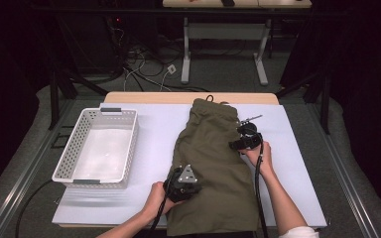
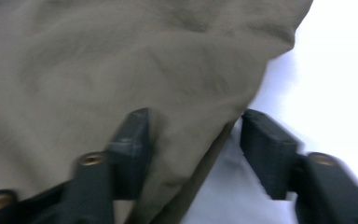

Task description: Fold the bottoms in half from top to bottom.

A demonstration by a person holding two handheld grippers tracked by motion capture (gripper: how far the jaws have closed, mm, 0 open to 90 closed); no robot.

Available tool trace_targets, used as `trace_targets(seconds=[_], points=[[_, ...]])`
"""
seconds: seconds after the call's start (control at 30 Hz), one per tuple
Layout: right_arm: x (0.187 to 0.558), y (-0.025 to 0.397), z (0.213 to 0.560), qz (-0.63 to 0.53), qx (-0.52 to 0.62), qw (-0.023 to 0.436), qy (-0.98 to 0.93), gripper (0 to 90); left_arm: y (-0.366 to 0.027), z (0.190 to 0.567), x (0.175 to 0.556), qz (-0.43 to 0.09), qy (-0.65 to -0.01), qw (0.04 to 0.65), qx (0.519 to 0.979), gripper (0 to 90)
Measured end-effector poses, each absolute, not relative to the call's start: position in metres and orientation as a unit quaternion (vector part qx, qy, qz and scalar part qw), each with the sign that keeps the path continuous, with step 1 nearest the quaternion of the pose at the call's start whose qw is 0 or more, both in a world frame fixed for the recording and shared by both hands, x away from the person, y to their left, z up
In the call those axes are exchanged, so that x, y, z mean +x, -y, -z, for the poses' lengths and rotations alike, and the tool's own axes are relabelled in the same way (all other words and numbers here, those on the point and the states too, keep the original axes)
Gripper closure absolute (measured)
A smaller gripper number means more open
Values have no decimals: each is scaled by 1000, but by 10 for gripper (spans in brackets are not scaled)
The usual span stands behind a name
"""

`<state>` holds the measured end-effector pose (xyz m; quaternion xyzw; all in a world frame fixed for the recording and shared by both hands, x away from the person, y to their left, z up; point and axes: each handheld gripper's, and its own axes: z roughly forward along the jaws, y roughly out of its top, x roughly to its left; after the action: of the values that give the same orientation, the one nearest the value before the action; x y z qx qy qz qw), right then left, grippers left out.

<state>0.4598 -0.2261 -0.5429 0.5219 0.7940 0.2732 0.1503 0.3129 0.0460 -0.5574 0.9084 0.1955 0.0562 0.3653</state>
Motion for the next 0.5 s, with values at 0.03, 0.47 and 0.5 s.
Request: trace_targets(seconds=[0.03, 0.47, 0.5], points=[[462, 226, 545, -274, 525, 146, -792, 549, -46, 557, 313, -56, -195, 365, 908, 868], [434, 226, 540, -264, 499, 124, -816, 878, -46, 558, 313, -56, -196, 366, 908, 868], [433, 227, 540, -261, 496, 121, -820, 845, -46, 558, 313, -57, -196, 366, 908, 868]])
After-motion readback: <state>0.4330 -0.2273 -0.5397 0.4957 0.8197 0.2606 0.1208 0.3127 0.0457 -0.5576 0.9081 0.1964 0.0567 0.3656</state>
